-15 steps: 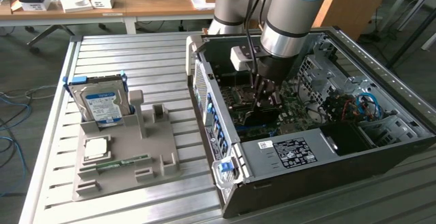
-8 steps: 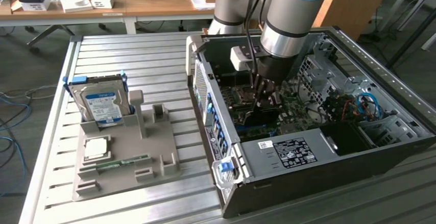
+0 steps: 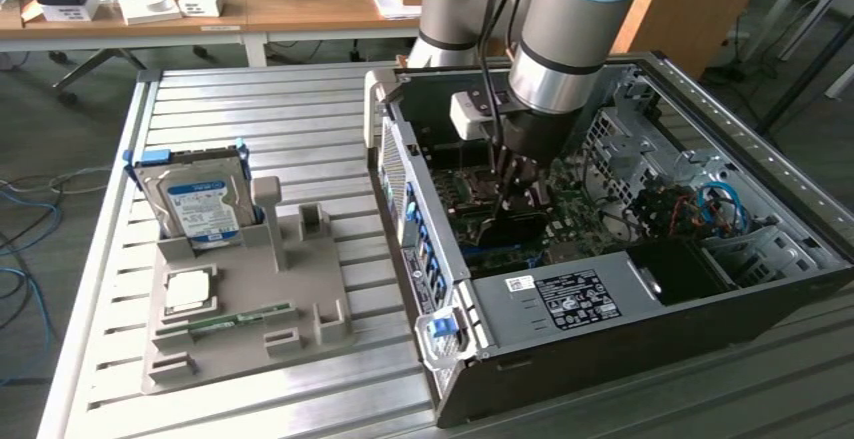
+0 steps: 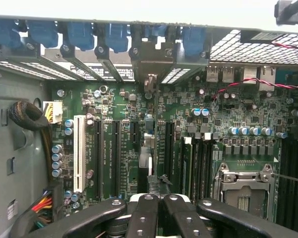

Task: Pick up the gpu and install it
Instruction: 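Press down on the gpu until it lock into place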

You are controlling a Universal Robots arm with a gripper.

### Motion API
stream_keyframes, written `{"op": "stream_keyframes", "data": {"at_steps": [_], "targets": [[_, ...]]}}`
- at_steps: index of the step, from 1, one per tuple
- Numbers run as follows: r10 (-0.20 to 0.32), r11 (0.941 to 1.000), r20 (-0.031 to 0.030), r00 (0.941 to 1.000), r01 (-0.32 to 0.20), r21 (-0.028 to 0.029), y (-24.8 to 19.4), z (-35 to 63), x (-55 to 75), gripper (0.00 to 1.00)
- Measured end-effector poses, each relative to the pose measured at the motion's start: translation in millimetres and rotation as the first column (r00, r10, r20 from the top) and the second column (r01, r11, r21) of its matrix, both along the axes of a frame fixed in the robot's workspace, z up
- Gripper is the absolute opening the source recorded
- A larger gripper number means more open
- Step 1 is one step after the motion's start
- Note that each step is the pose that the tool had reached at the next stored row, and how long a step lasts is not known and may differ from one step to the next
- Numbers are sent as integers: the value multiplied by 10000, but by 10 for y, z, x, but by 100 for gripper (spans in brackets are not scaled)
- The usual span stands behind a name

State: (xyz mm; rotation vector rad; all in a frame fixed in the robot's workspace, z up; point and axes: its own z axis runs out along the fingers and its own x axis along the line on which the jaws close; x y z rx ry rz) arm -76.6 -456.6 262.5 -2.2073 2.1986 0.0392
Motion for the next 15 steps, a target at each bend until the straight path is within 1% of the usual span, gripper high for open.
{"op": "stream_keyframes", "data": {"at_steps": [15], "targets": [[2, 10000, -3, 10000, -2, -6, -1, -14, -12, 11]]}}
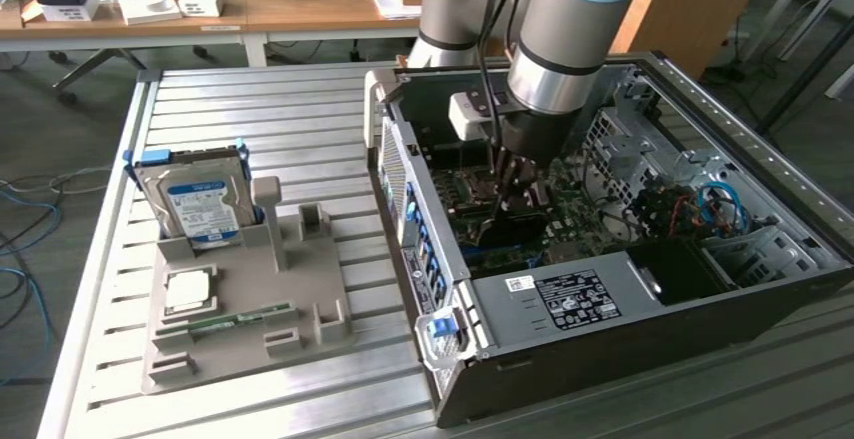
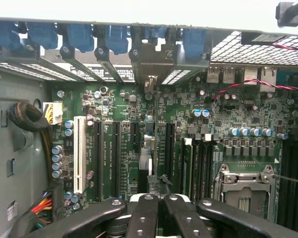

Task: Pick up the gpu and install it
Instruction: 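Press down on the gpu until it lock into place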

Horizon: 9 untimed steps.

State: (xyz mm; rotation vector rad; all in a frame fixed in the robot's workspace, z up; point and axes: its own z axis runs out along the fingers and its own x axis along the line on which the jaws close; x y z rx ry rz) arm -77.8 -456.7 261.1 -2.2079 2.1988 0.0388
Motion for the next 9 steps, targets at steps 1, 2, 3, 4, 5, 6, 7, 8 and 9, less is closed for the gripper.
{"op": "stream_keyframes", "data": {"at_steps": [1, 2, 3, 4, 5, 6, 7, 8, 9], "targets": [[-1, 10000, 1, 10000, 1, 2, 0, -1, -1, 11], [-2, 10000, 2, 10000, 2, 5, 0, -3, -1, 11], [-2, 10000, 2, 10000, 2, 6, 1, -3, -1, 11], [-2, 10000, 2, 10000, 2, 6, 1, -4, -1, 11], [-2, 10000, 2, 10000, 2, 4, 0, -7, -2, 11], [-1, 10000, 0, 10000, 1, 3, 0, -10, -3, 11], [-6, 10000, -2, 10000, 6, 11, 1, -14, -6, 11], [-5, 10000, 0, 10000, 5, 7, 0, -13, -6, 11], [-5, 10000, 2, 10000, 5, 9, 1, -14, -5, 11]]}}
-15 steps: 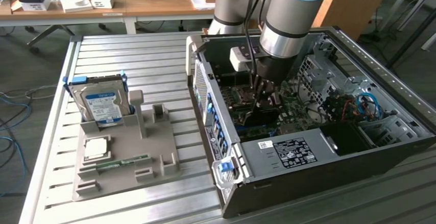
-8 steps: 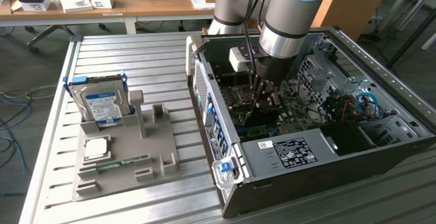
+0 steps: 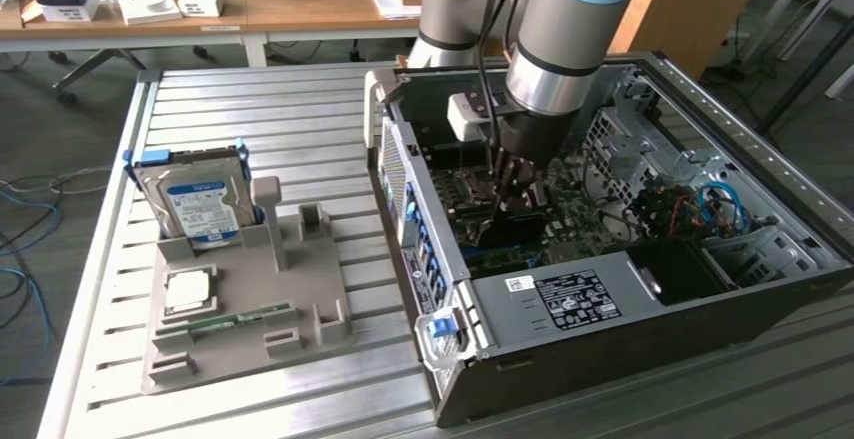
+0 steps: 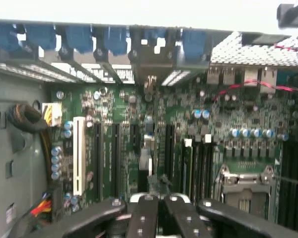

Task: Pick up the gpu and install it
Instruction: 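Press down on the gpu until it lock into place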

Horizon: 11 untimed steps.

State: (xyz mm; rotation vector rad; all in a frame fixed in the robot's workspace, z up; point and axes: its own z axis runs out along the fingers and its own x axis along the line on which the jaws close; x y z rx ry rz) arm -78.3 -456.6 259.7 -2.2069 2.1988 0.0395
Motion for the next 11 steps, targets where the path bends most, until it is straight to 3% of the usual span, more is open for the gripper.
{"op": "stream_keyframes", "data": {"at_steps": [11], "targets": [[2, 10000, -15, 10000, -2, -9, -2, -24, -24, 11]]}}
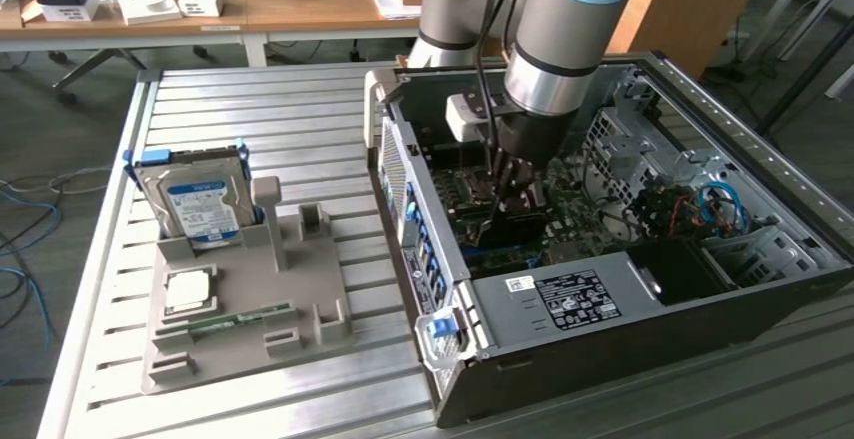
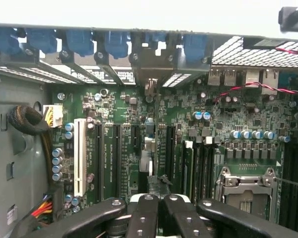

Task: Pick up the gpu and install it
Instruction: 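Press down on the gpu until it lock into place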

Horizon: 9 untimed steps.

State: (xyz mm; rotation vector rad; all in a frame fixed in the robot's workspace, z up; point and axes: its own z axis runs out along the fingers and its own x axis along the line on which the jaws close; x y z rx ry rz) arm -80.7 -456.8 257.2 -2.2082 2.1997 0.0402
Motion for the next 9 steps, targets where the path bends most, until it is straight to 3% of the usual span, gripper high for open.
{"op": "stream_keyframes", "data": {"at_steps": [2, 7, 9], "targets": [[-1, 10000, -10, 10000, 1, -20, 9, 16, 4, 11], [-1, 10000, 26, 10000, 1, 55, 6, 48, 2, 11], [1, 10000, 16, 10000, -1, 30, 2, 110, 1, 11]]}}
